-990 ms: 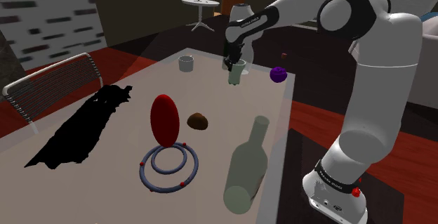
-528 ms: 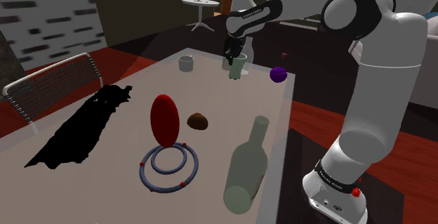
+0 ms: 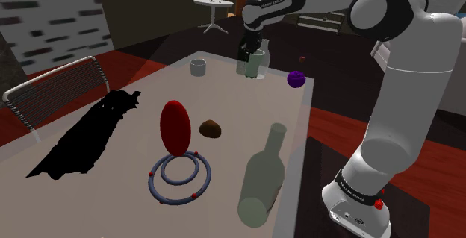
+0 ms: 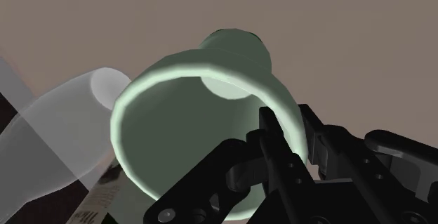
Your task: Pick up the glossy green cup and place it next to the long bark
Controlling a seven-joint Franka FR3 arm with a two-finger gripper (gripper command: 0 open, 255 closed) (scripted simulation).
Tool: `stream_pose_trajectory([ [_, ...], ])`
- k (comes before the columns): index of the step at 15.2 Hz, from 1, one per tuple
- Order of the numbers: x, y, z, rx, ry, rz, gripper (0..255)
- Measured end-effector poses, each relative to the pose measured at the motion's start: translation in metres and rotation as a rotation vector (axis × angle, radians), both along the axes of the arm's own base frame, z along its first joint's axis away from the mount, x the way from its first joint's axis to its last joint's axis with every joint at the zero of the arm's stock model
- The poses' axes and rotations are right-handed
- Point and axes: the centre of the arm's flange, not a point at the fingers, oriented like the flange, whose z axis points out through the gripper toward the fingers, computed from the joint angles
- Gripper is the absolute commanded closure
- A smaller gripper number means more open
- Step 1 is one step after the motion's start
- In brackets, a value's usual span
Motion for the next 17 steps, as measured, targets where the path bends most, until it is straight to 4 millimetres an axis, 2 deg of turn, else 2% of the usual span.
stream_pose_trajectory([
  [17, 0.001, 0.001, 0.091, 0.0, 0.0, 0.0, 255],
])
